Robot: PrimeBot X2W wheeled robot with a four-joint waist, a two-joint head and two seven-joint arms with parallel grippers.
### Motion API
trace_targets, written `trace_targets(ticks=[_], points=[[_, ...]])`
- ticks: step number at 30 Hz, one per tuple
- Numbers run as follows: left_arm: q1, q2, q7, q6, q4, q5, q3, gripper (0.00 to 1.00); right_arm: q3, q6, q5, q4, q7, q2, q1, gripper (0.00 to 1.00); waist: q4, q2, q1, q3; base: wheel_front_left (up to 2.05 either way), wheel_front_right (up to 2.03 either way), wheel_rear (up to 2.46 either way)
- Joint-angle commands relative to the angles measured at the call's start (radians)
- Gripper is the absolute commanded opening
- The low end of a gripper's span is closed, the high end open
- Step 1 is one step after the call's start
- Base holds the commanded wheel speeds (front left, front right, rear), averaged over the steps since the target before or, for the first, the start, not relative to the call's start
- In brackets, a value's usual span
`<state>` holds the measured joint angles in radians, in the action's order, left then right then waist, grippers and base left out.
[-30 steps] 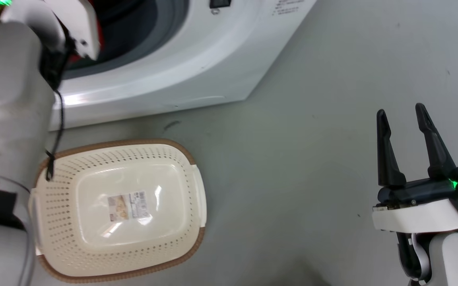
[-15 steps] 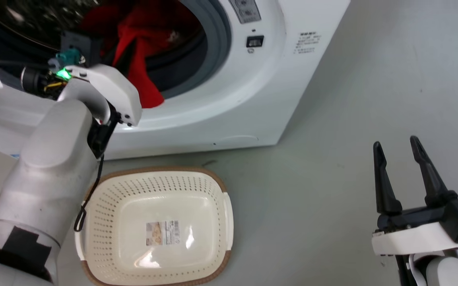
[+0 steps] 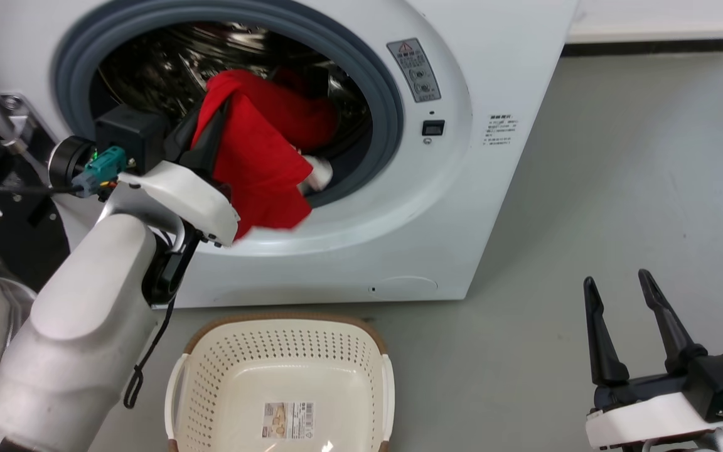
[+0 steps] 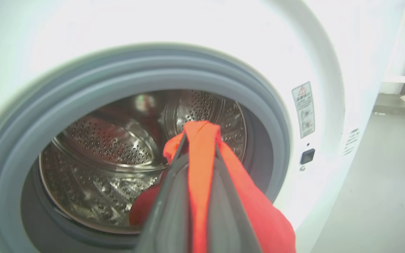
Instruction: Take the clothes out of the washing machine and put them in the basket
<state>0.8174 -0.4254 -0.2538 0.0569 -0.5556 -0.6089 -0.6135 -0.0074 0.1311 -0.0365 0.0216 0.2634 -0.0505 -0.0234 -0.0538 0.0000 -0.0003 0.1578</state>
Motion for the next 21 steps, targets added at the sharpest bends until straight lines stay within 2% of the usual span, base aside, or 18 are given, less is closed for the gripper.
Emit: trace_targets(ticks=[1, 13, 21], points=[[-0.032, -0.017, 0.005, -0.018, 0.059, 0.002, 0.004, 0.0, 0.001, -0.001, 0.0, -0.004, 0.002, 0.001, -0.017, 1.0, 0.013, 0.0, 0.0003, -0.03, 0.0, 0.0, 0.0], [-0.195, -0.171, 0.108, -0.187, 0.544, 0.02, 0.047, 0.0, 0.001, -0.001, -0.011, -0.011, 0.002, 0.001, -0.049, 1.0, 0.021, 0.0, 0.0003, -0.081, 0.0, 0.0, 0.0], [-0.283, -0.227, 0.151, -0.259, 0.734, 0.035, 0.052, 0.0, 0.002, -0.001, -0.017, -0.014, 0.002, 0.001, -0.055, 1.0, 0.025, 0.0, 0.0003, -0.08, 0.0, 0.0, 0.0]])
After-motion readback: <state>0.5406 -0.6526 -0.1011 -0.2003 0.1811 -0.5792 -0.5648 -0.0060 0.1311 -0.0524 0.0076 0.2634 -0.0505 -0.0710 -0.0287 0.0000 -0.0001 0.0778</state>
